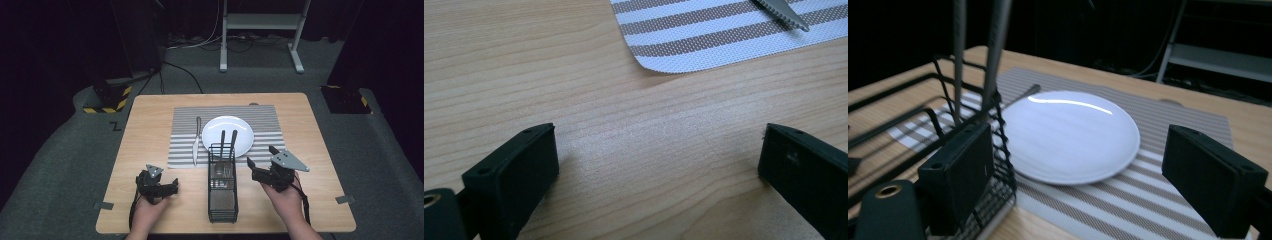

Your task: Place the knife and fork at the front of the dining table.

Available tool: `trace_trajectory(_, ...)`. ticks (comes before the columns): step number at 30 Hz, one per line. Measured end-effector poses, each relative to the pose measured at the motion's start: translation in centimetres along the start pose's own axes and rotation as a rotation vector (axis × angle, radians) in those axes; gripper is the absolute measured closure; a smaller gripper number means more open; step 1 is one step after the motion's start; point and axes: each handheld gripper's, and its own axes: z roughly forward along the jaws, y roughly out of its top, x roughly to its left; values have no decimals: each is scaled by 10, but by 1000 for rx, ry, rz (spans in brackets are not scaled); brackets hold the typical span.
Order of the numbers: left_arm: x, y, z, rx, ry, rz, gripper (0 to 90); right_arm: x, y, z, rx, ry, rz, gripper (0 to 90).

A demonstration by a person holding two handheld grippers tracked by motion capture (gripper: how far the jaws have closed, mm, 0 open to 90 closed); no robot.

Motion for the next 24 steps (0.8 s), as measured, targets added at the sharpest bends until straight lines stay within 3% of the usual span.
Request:
trace_trajectory(5, 0, 0, 0, -1, -2, -1, 30, 8, 12, 11, -52, 46, 18, 178)
trace_trajectory(12, 0, 0, 0, -1, -4, -1, 30, 23, 29, 24, -120, 67, -7, 427)
trace_trajectory(14, 0, 0, 0, 0, -4, 0, 30, 26, 31, 25, -132, 64, -14, 462)
trace_trajectory(15, 0, 0, 0, 0, -5, 0, 30, 33, 35, 30, -150, 54, -32, 536)
trace_trajectory(24, 1, -1, -1, 1, -14, 10, 30, 42, 38, 47, -140, 5, -40, 650)
